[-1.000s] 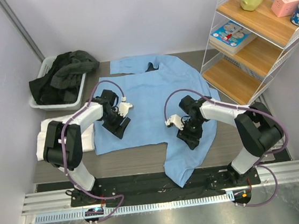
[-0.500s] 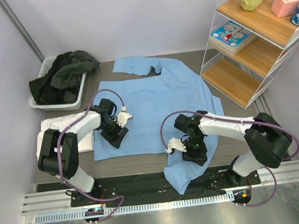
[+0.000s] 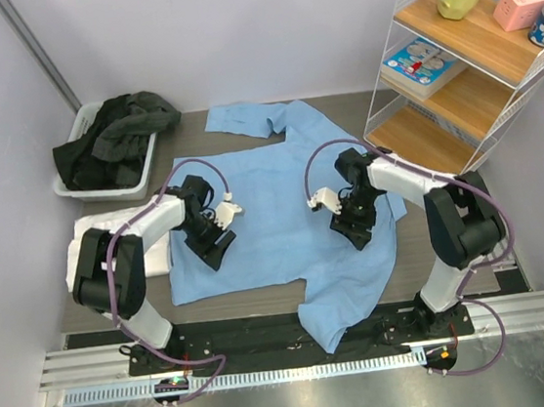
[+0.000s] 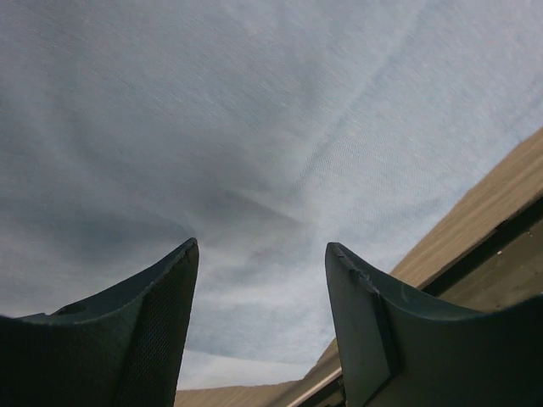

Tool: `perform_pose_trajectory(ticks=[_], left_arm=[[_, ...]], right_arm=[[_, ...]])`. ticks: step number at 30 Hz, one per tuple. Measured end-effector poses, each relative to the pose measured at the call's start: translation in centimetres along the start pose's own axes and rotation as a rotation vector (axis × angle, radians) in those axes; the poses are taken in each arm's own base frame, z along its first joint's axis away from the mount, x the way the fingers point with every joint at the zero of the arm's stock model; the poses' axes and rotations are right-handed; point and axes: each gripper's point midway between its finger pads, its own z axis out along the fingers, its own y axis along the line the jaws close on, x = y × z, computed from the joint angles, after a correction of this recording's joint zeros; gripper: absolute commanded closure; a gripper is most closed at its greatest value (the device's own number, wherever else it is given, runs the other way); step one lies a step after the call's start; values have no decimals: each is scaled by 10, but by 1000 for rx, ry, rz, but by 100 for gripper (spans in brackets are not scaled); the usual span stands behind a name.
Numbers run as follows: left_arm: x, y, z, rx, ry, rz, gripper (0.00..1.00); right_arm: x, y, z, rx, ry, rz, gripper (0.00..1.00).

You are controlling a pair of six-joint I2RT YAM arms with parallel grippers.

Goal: Fold and stack the long sleeve shirts
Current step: Flatten the shirt out

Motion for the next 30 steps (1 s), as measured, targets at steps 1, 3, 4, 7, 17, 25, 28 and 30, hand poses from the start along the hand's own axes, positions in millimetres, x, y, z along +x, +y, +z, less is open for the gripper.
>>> perform_pose_trajectory(ticks=[1, 3, 4, 7, 17, 25, 28, 30], left_arm=[[-1, 3, 3, 0, 2, -5, 37], [2, 7, 8, 4, 17, -19, 38], [2, 8, 7, 4, 17, -25, 38], [3, 9, 7, 2, 16, -26, 39], [12, 2, 5, 31, 13, 9, 38], [-51, 21, -42, 6, -207, -3, 33], [-90, 43, -70, -67, -357, 0, 33], [-109, 56, -86, -104, -439, -17, 33]], right_arm=[[4, -3, 6, -6, 15, 10, 41], [11, -4, 18, -20, 40, 19, 41], [15, -1, 22, -31, 52, 22, 41], [24, 7, 29, -54, 75, 29, 41], [25, 30, 17, -99, 46, 36, 41], [-88, -113, -112, 384, -401, 167, 51], [-126, -175, -150, 549, -529, 232, 59], [-147, -212, -157, 608, -582, 270, 62]])
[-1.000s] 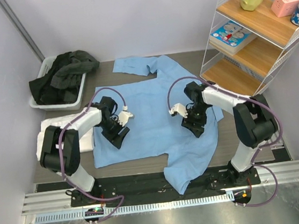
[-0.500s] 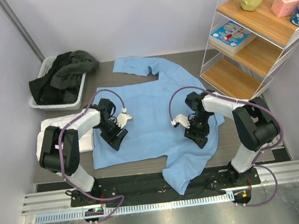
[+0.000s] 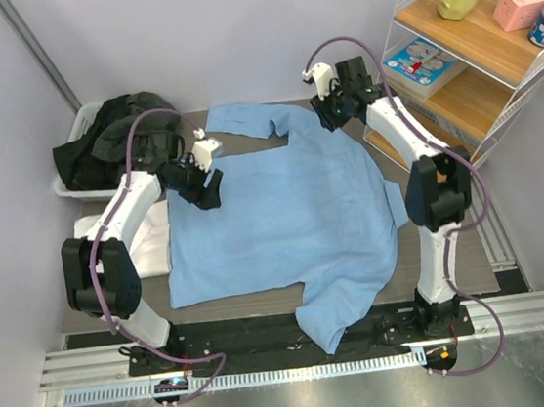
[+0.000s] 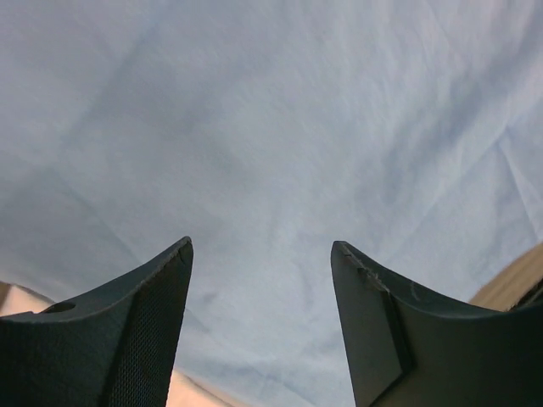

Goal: Fold and stack the long sleeve shirts
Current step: Flatten the shirt out, then fold the shirt

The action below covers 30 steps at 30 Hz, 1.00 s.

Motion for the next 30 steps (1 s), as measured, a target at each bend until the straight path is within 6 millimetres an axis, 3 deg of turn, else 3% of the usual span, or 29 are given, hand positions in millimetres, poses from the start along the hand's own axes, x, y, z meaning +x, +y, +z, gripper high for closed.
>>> perform_pose_trajectory(ticks=[4, 8, 11, 16, 21, 30], left_arm=[[-32, 26, -5, -49, -109, -48, 32], [-40, 38, 1, -61, -144, -95, 31], [-40, 40, 4, -59, -148, -117, 31], [-41, 41, 7, -60, -161, -127, 29], [-38, 48, 11, -56, -164, -162, 19], [-32, 73, 18, -40, -171, -275, 16]], right_arm=[[-14, -39, 67, 86, -41, 87, 62], [4, -60, 119, 146, -23, 161, 55], [16, -67, 143, 181, -25, 196, 50], [21, -78, 161, 222, -55, 227, 35], [14, -89, 172, 244, -119, 228, 37], [34, -90, 196, 201, -136, 289, 39]])
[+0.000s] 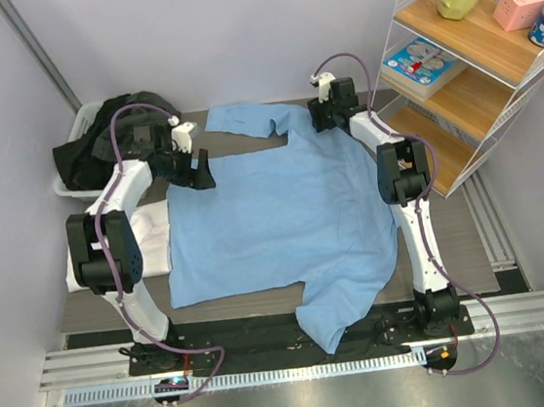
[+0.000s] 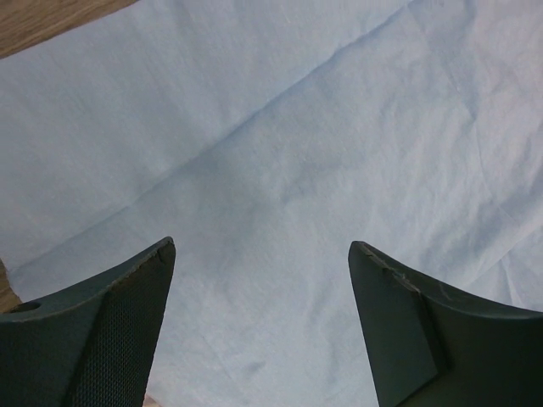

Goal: Fold and stack the long sleeve shirts
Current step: Fold the shirt

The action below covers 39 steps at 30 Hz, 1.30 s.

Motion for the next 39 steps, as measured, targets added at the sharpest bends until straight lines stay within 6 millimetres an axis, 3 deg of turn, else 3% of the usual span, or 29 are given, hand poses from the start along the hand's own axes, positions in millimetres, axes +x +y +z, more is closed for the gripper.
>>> perform_pose_trajectory(ticks=[3, 5, 7, 15, 22, 26, 33, 39], left_arm=[[-4, 2, -1, 1, -11, -6, 16], [-9, 4, -3, -3, -20, -11, 16], [-15, 7, -2, -3, -28, -14, 16], [-46, 57, 18, -35, 12, 32, 25], [-30, 90, 39, -70, 123, 156, 32], [-32, 106, 45, -102, 143, 255, 38], [-40, 121, 48, -128, 138, 424, 44], [-36, 133, 65, -111, 155, 511, 46]], right_arm=[[1, -1, 1, -19, -6, 31, 54], [0, -1, 3, -31, -10, 39, 81], [-1, 0, 3, -45, -14, 41, 99], [0, 2, 3, -67, -13, 33, 99], [2, 5, -3, -84, -4, 30, 99], [0, 6, -9, -91, 0, 20, 99], [1, 7, -10, -100, 2, 7, 99], [7, 9, -9, -111, 13, -1, 99]])
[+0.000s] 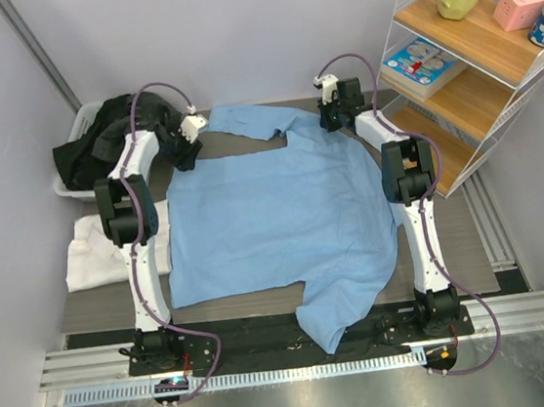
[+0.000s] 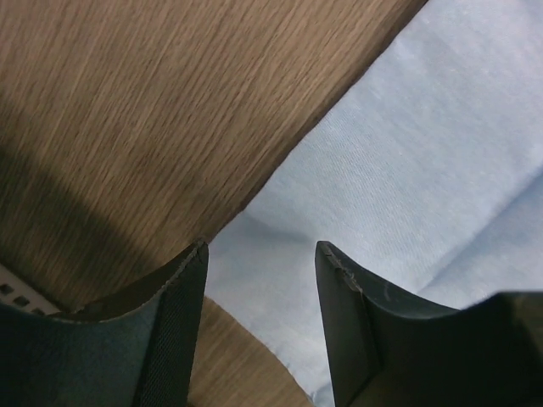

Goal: Fold and stack the long sleeve shirts
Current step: Fold the shirt

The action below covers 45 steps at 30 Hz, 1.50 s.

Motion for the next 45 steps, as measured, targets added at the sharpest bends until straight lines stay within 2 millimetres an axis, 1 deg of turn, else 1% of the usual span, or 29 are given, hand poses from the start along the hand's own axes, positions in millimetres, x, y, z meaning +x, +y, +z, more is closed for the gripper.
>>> perform_pose_trajectory(ticks=[4, 5, 6, 7, 9, 12, 15, 16, 18, 23, 25, 28, 33, 36, 37, 38, 39, 40, 42, 45], left_arm=[[8, 5, 20, 19, 12, 35, 47], [8, 6, 22, 19, 11, 38, 47], [9, 6, 26, 25, 11, 40, 50], [8, 7, 27, 28, 6, 50, 57], [4, 9, 26, 29, -2, 66, 61], [2, 8, 25, 41, -13, 84, 69], [2, 4, 25, 59, -16, 94, 83], [2, 3, 25, 61, -19, 95, 93], [3, 0, 25, 74, -22, 102, 100], [7, -9, 22, 94, -24, 94, 100], [6, -12, 17, 96, -28, 91, 100], [-2, -11, 2, 76, -50, 101, 100], [-19, -15, -31, 36, -92, 149, 100], [-26, -23, -51, 28, -113, 186, 100], [-28, -25, -56, 25, -118, 195, 98], [-29, -27, -62, 23, -120, 206, 93], [-29, -29, -66, 21, -122, 217, 74], [-29, -31, -68, 21, -122, 223, 65], [-29, -32, -70, 20, -126, 226, 52], [-30, -28, -66, 19, -124, 222, 48]], right_arm=[[0, 1, -2, -4, 1, -7, 99], [-1, 1, -3, -5, 0, -10, 99], [-1, 1, -3, -6, -1, -12, 99], [-2, 1, -3, -6, -1, -14, 99], [-1, 1, -4, -9, -1, -17, 99], [-2, 2, -5, -12, -1, -25, 99], [-9, 2, -9, -12, -13, -33, 99], [-11, 2, -11, -12, -17, -35, 99], [-21, 2, -17, -11, -34, -41, 99], [-49, 2, -35, -7, -83, -55, 99], [-59, 3, -45, -7, -100, -60, 99], [-71, 6, -59, -12, -120, -66, 99], [-74, 15, -86, -31, -119, -65, 99], [-73, 22, -105, -45, -118, -65, 99], [-72, 24, -110, -49, -116, -65, 99], [-72, 27, -118, -54, -117, -67, 99], [-70, 30, -125, -61, -115, -70, 99], [-70, 32, -130, -65, -116, -74, 99], [-71, 35, -137, -73, -121, -82, 99], [-69, 36, -138, -78, -119, -88, 99]])
